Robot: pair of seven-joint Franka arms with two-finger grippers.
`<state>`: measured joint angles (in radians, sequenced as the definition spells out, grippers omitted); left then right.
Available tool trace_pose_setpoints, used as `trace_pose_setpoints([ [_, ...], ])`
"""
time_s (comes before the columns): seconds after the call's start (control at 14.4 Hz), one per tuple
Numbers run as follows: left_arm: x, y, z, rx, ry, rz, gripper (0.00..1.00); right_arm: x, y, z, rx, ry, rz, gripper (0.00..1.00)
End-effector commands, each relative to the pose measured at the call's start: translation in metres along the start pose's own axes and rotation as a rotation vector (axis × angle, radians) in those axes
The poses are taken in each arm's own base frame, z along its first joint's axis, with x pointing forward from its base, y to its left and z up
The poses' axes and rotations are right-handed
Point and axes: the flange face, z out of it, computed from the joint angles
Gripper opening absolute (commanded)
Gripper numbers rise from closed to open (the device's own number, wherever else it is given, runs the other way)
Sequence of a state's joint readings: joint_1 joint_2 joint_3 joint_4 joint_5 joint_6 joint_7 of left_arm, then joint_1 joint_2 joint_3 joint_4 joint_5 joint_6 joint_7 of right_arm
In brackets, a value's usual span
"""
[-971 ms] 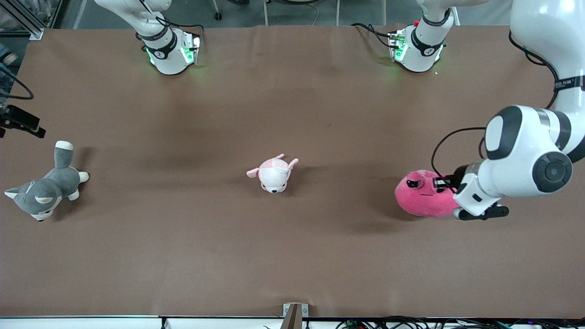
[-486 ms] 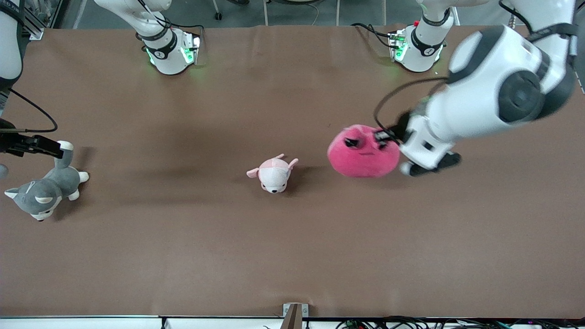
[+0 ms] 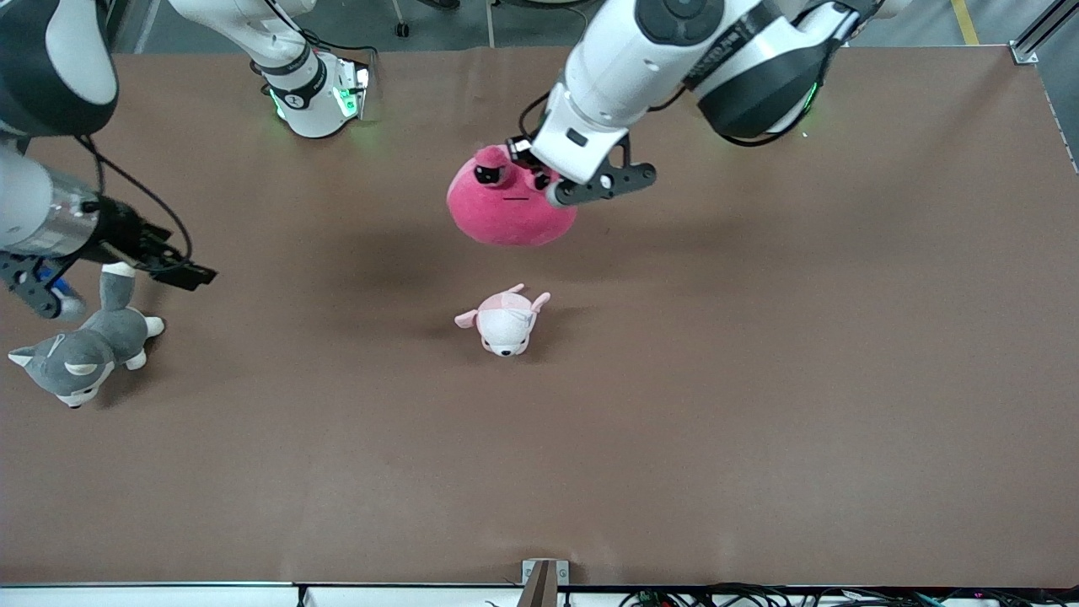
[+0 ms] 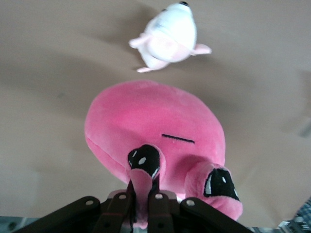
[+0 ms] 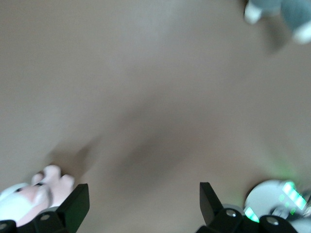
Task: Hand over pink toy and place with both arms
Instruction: 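Carry the pink toy with the left gripper toward the right gripper, then grasp the pink toy with the right gripper beside the left gripper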
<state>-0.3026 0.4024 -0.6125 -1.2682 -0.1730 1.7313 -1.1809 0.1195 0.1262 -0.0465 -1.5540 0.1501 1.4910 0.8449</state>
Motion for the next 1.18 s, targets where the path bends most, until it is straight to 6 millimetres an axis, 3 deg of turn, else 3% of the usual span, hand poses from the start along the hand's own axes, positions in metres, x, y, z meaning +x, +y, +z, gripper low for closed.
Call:
trace_pose_setpoints([
  [0.0, -0.006, 0.018, 0.010, -0.050, -0.003, -0.019, 0.00, -0.046, -0.009, -0.012, 0.030, -0.048, 0.134, 1.00],
  [0.14, -0.018, 0.030, 0.026, -0.059, 0.005, -0.008, 0.00, -0.090, -0.024, -0.009, 0.031, -0.080, 0.191, 1.00],
  [0.35, -0.037, 0.047, 0.063, -0.046, 0.026, -0.024, 0.00, -0.140, -0.042, 0.002, 0.040, -0.111, 0.250, 1.00],
  [0.56, -0.054, 0.060, 0.083, -0.048, 0.049, -0.021, 0.00, -0.188, -0.067, 0.023, 0.034, -0.098, 0.299, 1.00],
  [0.76, -0.053, 0.060, 0.083, -0.049, 0.052, -0.030, 0.00, -0.221, -0.076, 0.048, 0.032, -0.090, 0.297, 1.00],
  [1.11, -0.053, 0.059, 0.082, -0.050, 0.053, -0.031, 0.00, -0.245, -0.071, 0.084, 0.025, -0.084, 0.269, 1.00],
])
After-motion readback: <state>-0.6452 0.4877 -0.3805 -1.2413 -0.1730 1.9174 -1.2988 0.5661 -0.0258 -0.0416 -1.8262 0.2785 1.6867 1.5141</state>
